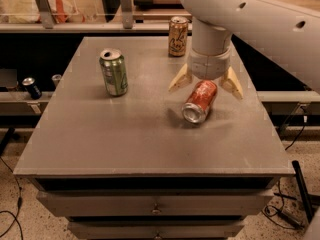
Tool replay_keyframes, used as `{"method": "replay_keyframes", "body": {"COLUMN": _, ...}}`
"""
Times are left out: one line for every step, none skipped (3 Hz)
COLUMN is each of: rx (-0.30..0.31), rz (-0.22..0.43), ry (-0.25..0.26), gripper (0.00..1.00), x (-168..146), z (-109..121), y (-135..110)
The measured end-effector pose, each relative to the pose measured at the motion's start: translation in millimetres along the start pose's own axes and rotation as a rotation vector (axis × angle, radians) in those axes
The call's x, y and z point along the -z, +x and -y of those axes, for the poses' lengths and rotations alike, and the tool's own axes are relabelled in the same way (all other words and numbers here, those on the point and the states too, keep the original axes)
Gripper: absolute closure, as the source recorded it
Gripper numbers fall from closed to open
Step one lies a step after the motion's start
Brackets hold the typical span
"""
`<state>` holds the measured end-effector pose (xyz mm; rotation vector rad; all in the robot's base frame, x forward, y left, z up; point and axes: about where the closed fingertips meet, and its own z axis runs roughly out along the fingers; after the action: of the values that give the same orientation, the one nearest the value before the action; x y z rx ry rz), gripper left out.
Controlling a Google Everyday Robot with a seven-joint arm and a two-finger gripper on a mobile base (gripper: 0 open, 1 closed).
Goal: Place coke can upright
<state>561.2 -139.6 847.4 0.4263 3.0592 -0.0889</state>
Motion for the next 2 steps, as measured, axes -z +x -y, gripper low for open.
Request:
{"method": "replay_keyframes", "body": {"rx": -0.009, "rz": 0.018, "ry": -0.002, "gripper": 0.00, "x": -3.4, "z": 3.7, "y": -1.5}}
{"method": "replay_keyframes", "body": {"rx": -0.013, "rz": 0.053, "ry": -0.005, "gripper": 0.00, "x": -4.5, "z": 6.4, "y": -1.4}}
